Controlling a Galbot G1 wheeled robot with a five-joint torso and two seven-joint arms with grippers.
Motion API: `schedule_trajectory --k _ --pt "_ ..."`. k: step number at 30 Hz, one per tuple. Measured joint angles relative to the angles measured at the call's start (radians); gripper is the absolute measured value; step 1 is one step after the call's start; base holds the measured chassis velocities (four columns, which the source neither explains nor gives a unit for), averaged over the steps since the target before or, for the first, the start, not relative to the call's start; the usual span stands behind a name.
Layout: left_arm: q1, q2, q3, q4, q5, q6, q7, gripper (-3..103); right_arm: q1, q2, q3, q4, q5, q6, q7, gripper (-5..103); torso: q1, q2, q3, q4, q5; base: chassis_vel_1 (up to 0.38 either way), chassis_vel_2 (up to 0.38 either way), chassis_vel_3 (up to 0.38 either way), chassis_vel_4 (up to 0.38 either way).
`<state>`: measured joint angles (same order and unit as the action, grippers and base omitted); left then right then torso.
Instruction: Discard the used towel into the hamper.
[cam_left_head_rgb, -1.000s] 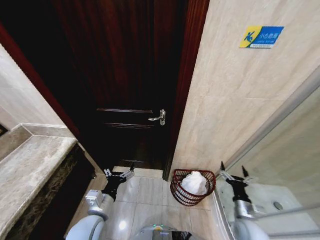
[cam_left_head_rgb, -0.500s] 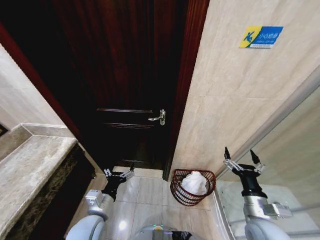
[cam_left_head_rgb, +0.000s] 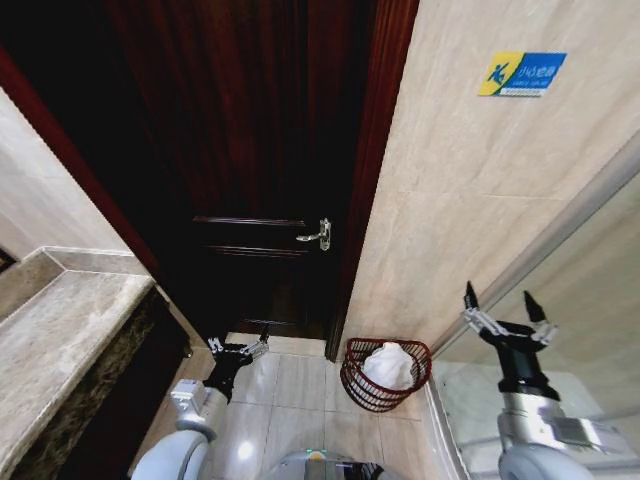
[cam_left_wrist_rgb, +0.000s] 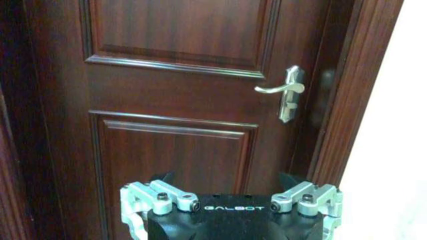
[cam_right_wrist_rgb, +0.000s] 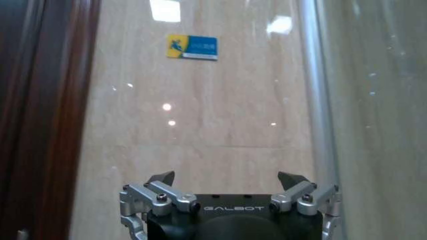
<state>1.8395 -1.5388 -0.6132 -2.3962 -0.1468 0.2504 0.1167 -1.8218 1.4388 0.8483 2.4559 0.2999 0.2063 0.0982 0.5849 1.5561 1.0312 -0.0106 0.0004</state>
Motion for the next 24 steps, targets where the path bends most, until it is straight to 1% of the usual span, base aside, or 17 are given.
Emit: schedule_trajectory --k 5,9,24 --pt "0.0 0.0 0.0 0.0 0.0 0.0 0.0 100 -0.023 0.01 0.018 -0.011 0.014 0.039 -0.011 100 0.0 0.0 0.0 -0.0003 -0.0005 -0.025 -0.015 -0.016 -0.017" --pt "0.0 0.0 0.0 0.0 0.0 0.0 0.0 100 -0.024 0.018 0.016 -0.014 0.007 0.06 -0.014 100 0.0 0.0 0.0 -0.0003 -0.0004 -0.06 -0.054 -0.058 -0.048" --pt "0.0 0.0 0.0 0.0 0.0 0.0 0.0 100 -0.021 0.021 -0.002 -0.043 -0.002 0.093 -0.022 100 0.0 0.0 0.0 -0.0003 -0.0004 -0.094 -0.093 -0.089 -0.097"
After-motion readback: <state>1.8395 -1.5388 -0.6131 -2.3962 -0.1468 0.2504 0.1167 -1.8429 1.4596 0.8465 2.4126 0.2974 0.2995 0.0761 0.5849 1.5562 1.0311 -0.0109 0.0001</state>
